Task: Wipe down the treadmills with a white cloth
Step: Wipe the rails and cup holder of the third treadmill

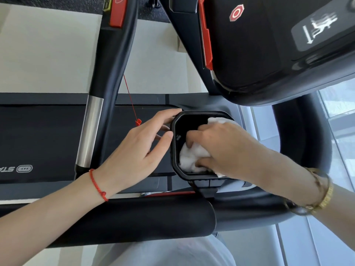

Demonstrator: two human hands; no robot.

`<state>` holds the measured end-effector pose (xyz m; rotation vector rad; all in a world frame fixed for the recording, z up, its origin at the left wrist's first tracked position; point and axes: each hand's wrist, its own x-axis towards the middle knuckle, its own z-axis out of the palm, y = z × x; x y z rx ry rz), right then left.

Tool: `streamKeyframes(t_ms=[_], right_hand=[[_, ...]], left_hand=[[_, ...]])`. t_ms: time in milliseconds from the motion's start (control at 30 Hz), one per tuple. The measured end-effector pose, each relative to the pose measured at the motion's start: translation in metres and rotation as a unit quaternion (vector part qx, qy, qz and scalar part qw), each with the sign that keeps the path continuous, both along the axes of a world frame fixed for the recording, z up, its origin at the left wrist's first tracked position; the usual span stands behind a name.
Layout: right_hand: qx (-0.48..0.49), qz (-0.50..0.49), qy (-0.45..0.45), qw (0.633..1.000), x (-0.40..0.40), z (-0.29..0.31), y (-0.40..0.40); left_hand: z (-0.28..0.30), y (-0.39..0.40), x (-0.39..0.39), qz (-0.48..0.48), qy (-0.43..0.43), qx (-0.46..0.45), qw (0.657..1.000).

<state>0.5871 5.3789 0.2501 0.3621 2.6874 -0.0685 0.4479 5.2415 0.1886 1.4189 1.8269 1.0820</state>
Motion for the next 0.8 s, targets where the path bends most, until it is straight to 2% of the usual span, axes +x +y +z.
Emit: streamKeyframes(t_ms=[100,200,300,400,533,600,800], right_hand=[[-0.085,-0.110,0.139,0.981,0.025,0.006,-0.009],[-0.098,-0.196,0.291,0.931,0.052,0.005,-0.023],[-0.105,-0.269,0.353,0.890,0.069,-0.001,-0.039],[-0.069,-0.286,0.387,0.874,0.076,-0.009,-0.049],[-0.004,-0.318,0.414,0.853,0.088,-0.016,-0.053],[0.001,-0.353,0.399,0.846,0.093,-0.016,-0.051],[-0.090,-0.416,0.246,0.871,0.072,-0.015,-0.020]], left_hand=[[0.001,-0.001,0.001,0.000,-0.005,-0.001,1.000],[0.000,-0.001,0.003,0.000,-0.006,0.001,1.000],[-0.001,-0.002,0.005,-0.002,-0.007,0.007,1.000],[0.000,-0.001,0.006,-0.009,0.004,0.015,1.000],[-0.001,-0.004,0.006,-0.021,0.037,0.007,0.999],[-0.001,-0.003,0.005,-0.022,0.048,-0.006,0.999],[0.002,-0.003,0.010,-0.021,0.093,-0.032,0.995]])
